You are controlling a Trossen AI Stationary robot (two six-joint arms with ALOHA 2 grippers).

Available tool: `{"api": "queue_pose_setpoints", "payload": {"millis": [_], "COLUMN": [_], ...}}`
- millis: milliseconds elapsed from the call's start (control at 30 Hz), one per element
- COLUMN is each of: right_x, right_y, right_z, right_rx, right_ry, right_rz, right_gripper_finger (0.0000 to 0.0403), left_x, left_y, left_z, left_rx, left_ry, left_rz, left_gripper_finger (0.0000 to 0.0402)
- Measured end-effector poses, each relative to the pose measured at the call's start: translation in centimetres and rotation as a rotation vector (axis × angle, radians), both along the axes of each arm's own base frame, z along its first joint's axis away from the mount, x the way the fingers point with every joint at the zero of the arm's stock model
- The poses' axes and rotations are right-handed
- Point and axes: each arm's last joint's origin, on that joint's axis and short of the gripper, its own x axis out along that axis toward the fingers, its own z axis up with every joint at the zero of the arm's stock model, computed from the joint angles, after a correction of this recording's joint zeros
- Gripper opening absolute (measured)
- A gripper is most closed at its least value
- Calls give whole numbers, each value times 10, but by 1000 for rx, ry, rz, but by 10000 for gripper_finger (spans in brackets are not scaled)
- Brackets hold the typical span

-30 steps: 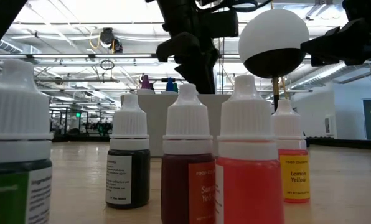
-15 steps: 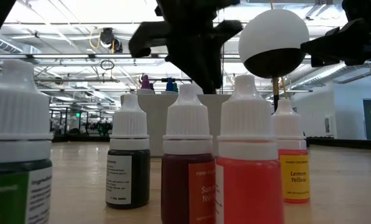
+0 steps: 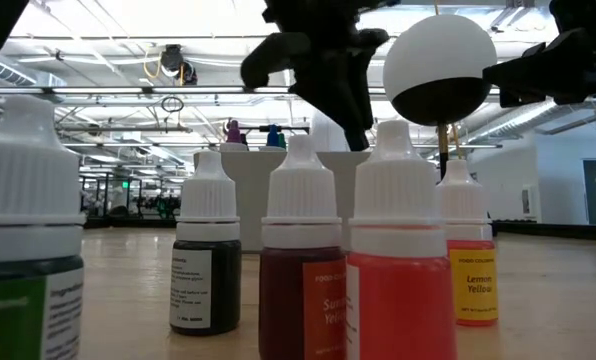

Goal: Pick & Place food coloring
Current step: Put the small blue food coloring bottle into the gray bin

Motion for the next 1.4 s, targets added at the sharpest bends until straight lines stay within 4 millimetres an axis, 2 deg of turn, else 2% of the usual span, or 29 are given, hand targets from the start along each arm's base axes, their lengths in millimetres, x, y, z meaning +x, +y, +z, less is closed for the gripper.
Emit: {"api": "queue_pose_setpoints", "payload": {"millis": [167, 367, 767, 1200, 1400], "right_x": [0, 0, 0, 0, 0], "right_y": [0, 0, 0, 0, 0], "right_z": [0, 0, 0, 0, 0], "right_rx": [-1, -1, -1, 0, 1], "right_ry": [1, 1, 1, 0, -2], "right_rz": [0, 0, 0, 0, 0], "right_gripper_finger": [0, 0, 0, 0, 0], "left_x": [1, -1, 3, 4, 6], "left_y": [20, 25, 22, 22, 21], "left_z": [5, 2, -25, -26, -35], "left_rx": [-145, -259, -264, -276, -272], "left_ry": [27, 85, 163, 158, 181], "left_rz": [82, 122, 193, 216, 223], "left_gripper_finger": [76, 76, 76, 76, 76]}}
